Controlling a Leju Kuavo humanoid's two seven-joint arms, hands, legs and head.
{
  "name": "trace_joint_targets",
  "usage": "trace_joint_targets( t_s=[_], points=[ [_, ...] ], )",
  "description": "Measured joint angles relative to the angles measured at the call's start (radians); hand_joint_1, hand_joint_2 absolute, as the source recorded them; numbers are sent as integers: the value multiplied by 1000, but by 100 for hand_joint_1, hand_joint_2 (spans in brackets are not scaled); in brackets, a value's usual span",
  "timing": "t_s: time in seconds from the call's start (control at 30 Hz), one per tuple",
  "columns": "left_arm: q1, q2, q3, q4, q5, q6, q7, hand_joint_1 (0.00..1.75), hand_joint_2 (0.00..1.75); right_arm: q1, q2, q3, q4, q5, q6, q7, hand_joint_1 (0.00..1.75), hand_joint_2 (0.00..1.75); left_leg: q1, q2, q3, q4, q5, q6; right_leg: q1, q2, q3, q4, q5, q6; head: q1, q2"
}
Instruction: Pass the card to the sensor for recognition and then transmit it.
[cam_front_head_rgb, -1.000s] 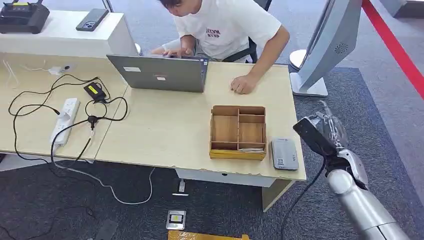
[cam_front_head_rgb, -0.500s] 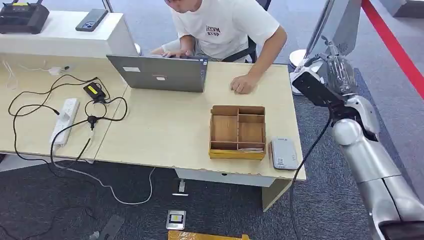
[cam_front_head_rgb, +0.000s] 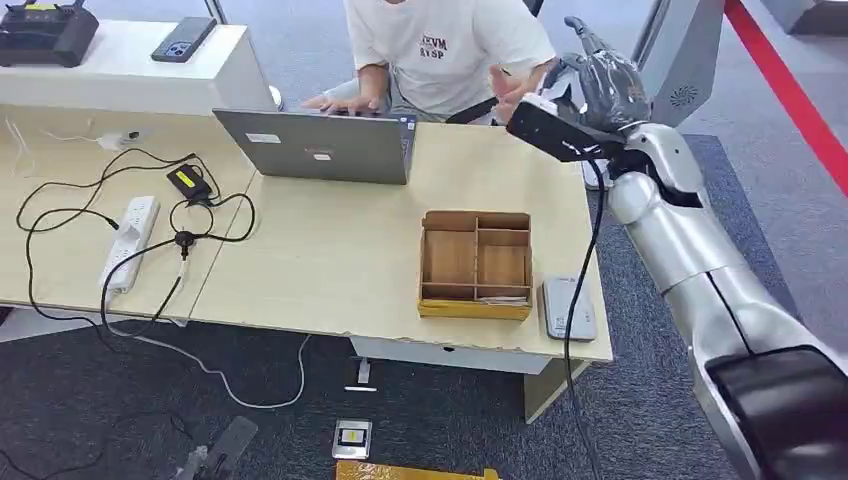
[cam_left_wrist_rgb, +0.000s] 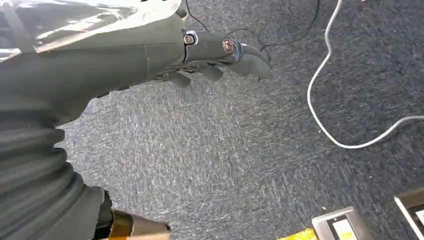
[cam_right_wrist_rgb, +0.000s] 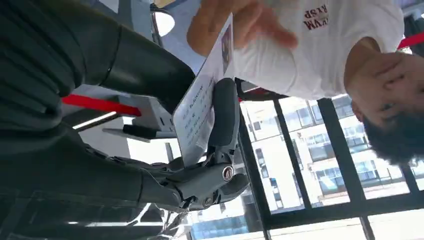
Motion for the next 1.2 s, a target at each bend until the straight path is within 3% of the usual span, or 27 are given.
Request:
trace_joint_targets(
  t_s=[0.3,0.63,0.67,0.7,0.77,0.8,0.83,0.87,0.97,1.0,1.2],
  points=[
    [-2,2,-8,0,0,-3,1,0,175,-16,65,81,136,68,18,29,175,175,0,0,0,0,0,0,0,0,0,0,0,0,1,0],
    [4,3,-9,0,14,1,1,0,175,-12,87,125,197,71,17,37,175,175,0,0,0,0,0,0,0,0,0,0,0,0,0,0],
    [6,3,-9,0,16,1,1,0,175,-12,89,127,201,69,16,38,93,175,0,0,0,0,0,0,0,0,0,0,0,0,0,0],
    [7,3,-9,0,17,2,1,0,175,-13,89,129,207,68,13,43,73,175,0,0,0,0,0,0,0,0,0,0,0,0,1,0],
    [10,3,-10,0,18,3,1,0,175,-13,89,132,215,67,11,45,70,175,0,0,0,0,0,0,0,0,0,0,0,0,1,0],
    [11,3,-9,0,18,3,1,0,175,-13,89,134,218,66,11,45,24,175,0,0,0,0,0,0,0,0,0,0,0,0,0,0],
    [11,3,-10,0,18,3,1,0,175,-13,89,136,221,66,8,45,24,175,0,0,0,0,0,0,0,0,0,0,0,0,0,0],
    [11,3,-10,0,18,4,1,0,175,-13,90,138,224,66,5,45,0,175,0,0,0,0,0,0,0,0,0,0,0,0,0,0],
    [13,3,-10,0,18,7,1,0,175,-13,90,143,230,68,-12,53,0,175,0,0,0,0,0,0,0,0,0,-1,0,0,0,0],
    [14,3,-10,0,18,9,1,0,175,-13,90,144,233,68,-19,58,0,0,0,0,0,0,0,0,0,0,0,0,0,0,0,0],
    [16,2,-10,0,20,21,1,0,175,-13,84,142,239,15,-51,39,0,0,0,0,1,0,0,0,0,0,0,-1,0,0,0,0]
  ],
)
